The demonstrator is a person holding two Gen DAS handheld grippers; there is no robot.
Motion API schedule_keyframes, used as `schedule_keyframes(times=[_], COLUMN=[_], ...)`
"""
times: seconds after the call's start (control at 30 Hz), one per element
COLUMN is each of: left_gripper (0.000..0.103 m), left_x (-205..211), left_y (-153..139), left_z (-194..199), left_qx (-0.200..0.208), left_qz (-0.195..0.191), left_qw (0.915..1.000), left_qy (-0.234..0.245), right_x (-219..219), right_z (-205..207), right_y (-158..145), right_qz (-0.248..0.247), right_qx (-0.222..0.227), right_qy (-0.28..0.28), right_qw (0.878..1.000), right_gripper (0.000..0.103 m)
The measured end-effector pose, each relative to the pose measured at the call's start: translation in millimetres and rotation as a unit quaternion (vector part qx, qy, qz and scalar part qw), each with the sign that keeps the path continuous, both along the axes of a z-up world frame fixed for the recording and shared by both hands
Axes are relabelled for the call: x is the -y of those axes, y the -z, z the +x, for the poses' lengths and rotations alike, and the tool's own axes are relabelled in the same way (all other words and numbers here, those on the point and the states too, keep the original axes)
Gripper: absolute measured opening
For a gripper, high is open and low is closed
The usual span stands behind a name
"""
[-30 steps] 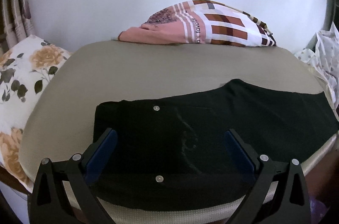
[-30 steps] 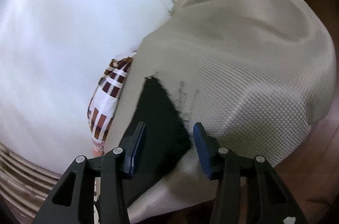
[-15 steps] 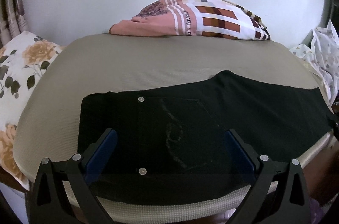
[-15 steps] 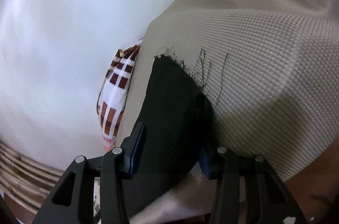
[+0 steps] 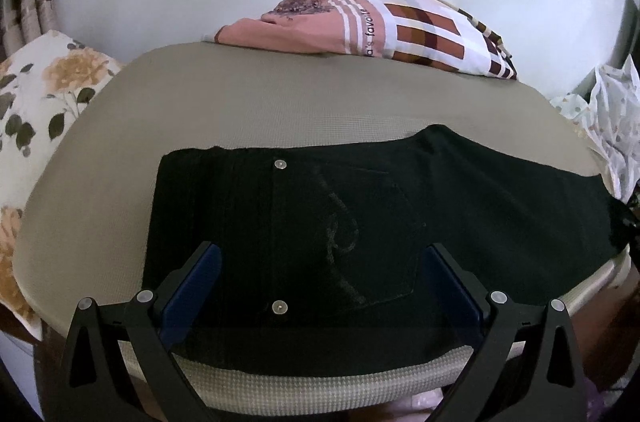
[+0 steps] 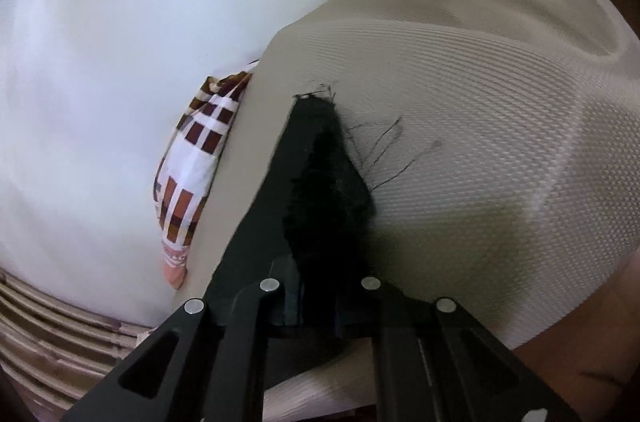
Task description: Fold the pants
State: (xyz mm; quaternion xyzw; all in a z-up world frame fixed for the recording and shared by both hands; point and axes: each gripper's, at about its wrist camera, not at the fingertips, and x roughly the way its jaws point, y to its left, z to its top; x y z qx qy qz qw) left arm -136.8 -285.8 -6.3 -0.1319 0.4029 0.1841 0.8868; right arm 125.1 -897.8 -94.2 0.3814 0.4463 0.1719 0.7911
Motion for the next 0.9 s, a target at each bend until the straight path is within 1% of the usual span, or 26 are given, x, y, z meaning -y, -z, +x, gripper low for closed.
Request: schedule_keyframes(times=[0.07,0.17,0.33,0.43,0.6,0.9], left_gripper=[0.100,0.100,0.100,0.100,0.100,0.100], left_x=[0.7,4.1,7.4,6.9,8.2,9.2], left_y=[1.5,1.9,-3.0,-3.0,2.0,6.1], left_z=[0.4,2.1,1.3,1.9,5.1,6.3], left_qx=[-0.003,-0.009,-0.008,-0.012,-0.032,-0.048], left_qz=[0.002,0.022,0.054,0.061,0.076,0.091], left_qw=[1.0000,0.9997,0.9985,0.9980,0.9965,0.9947], left_qy=[0.001,0.000,-0.006,-0.007,-0.009,-0.009], right_x=[-6.6,-11.8,-2.2,0.6,-11.7,-47.3], right_z=[-1.1,-1.1,-1.5,-2.4,-2.5,-2.7], right_y=[-5.7,-7.1,-0.5,-1.4,-12.5,-26.0], right_qz=[-0.005,-0.013,-0.009,-0.008,-0.011,0.016], right_qx=[0.004,0.007,-0.006,-0.011,-0.003,0.006], right_qy=[-0.007,-0.013,0.005,0.011,0.000,-0.032], right_qw=[1.000,1.000,1.000,1.000,1.000,0.999], right_gripper=[0.009,0.009,0.009,0.009,0.009,0.009])
